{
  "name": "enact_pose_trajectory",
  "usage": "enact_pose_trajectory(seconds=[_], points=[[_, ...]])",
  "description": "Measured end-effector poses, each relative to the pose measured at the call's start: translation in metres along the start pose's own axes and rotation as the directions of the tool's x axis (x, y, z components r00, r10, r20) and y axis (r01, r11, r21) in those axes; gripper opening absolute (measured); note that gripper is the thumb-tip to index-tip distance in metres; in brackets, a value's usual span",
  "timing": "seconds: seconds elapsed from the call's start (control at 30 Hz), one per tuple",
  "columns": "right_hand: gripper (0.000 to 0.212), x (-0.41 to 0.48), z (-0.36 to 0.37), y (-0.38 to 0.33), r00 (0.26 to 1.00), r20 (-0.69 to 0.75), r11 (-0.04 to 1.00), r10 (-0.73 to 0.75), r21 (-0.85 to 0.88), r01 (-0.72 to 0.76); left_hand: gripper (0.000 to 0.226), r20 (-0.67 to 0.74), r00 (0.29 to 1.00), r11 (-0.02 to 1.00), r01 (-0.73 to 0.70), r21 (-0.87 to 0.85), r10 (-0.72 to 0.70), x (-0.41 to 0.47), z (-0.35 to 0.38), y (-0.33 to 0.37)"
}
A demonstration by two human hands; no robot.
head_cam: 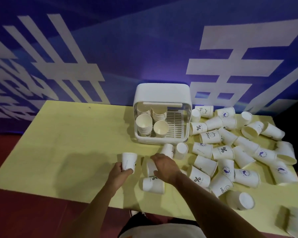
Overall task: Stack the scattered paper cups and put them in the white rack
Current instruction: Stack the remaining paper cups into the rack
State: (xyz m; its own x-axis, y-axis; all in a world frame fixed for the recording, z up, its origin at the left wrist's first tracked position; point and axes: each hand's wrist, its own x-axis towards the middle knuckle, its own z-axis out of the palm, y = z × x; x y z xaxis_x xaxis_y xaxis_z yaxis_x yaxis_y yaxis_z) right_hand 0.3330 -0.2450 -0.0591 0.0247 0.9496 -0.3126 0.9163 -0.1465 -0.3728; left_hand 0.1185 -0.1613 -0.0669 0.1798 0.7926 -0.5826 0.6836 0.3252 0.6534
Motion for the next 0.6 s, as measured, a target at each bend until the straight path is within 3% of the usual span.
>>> enact_pose_trajectory(seconds=[0.1, 0.23, 0.4, 0.5, 0.6], points=[[0.061, 0.014, 0.002, -0.009, 0.999, 0.047, 1.000, 0.016, -0.010, -0.015, 0.025, 0.040, 0.999, 0.997, 0.003, -0.073, 0.000, 0.010, -0.010, -0.003], [0.062, 0.032, 0.002, -0.019, 0.995, 0.099, 0.998, 0.018, -0.065, -0.012, 0.045, 0.091, 0.996, 0.991, 0.011, -0.131, 0.001, 0.026, -0.021, -0.003], [0.064, 0.049, 0.008, -0.026, 0.991, 0.127, 0.991, 0.029, -0.131, -0.012, 0.049, 0.148, 0.989, 0.990, 0.001, -0.143, 0.021, 0.045, -0.030, -0.003], [0.071, 0.054, 0.011, -0.029, 0.992, 0.115, 0.998, 0.055, -0.040, -0.051, 0.050, 0.152, 0.988, 0.991, 0.004, -0.136, 0.017, 0.053, -0.034, 0.000], [0.080, 0.054, 0.009, -0.031, 0.994, 0.030, 0.968, 0.106, 0.224, -0.110, 0.053, 0.096, 0.995, 0.991, 0.020, -0.133, -0.007, 0.059, -0.040, -0.001]])
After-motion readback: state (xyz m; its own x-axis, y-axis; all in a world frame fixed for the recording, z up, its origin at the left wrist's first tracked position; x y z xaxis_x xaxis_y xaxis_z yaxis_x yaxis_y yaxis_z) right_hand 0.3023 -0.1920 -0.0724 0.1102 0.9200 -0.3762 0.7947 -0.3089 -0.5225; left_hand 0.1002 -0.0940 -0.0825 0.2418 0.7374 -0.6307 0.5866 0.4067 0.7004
